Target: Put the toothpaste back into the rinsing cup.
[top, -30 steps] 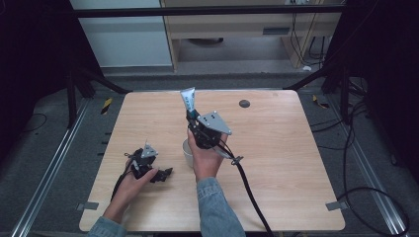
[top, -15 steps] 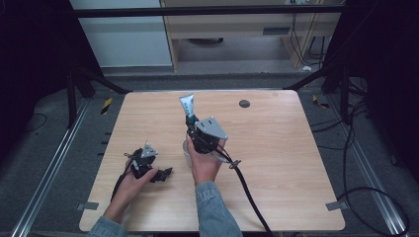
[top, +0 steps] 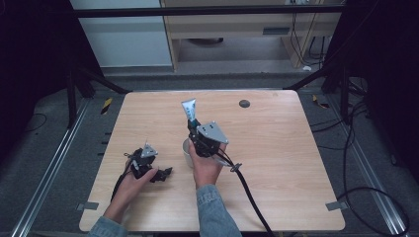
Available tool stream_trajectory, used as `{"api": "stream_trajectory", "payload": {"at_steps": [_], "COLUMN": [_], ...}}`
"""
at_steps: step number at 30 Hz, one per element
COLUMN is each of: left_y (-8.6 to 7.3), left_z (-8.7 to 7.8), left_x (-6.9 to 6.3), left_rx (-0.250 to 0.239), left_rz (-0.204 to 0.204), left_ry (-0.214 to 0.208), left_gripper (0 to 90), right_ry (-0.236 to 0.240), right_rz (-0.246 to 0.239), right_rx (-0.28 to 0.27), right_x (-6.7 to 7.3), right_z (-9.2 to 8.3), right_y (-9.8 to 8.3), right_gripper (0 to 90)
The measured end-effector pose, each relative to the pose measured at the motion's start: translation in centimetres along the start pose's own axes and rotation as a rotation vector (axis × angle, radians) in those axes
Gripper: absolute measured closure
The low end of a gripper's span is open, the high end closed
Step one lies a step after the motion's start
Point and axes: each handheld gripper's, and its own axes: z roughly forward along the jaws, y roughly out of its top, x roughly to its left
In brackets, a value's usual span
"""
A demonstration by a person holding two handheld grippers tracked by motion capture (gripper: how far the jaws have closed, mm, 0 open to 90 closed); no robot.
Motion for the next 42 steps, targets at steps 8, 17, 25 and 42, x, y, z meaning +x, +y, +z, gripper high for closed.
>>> {"api": "stream_trajectory", "payload": {"at_steps": [8,17,25,42], "left_y": [0.0,0.0,0.0,0.0], "left_z": [0.0,0.0,0.0,0.0], "left_x": [0.0,0.1,0.1,0.1], "left_rx": [0.0,0.002,0.002,0.002], "left_rz": [-0.002,0.003,0.005,0.005], "left_ry": [0.002,0.001,-0.001,-0.001], "left_gripper": [0.0,0.0,0.0,0.0], "right_ry": [0.003,-0.007,-0.017,-0.017], "right_rz": [0.001,0.016,0.025,0.024], "right_rx": [0.009,0.024,0.022,0.046], "right_x": [0.2,0.3,-0.1,-0.1], "right_z": [0.4,0.4,0.4,0.4], "right_y": [-0.4,-2.0,-2.5,-3.3], "right_gripper": [77.9,77.9,77.7,77.4]}}
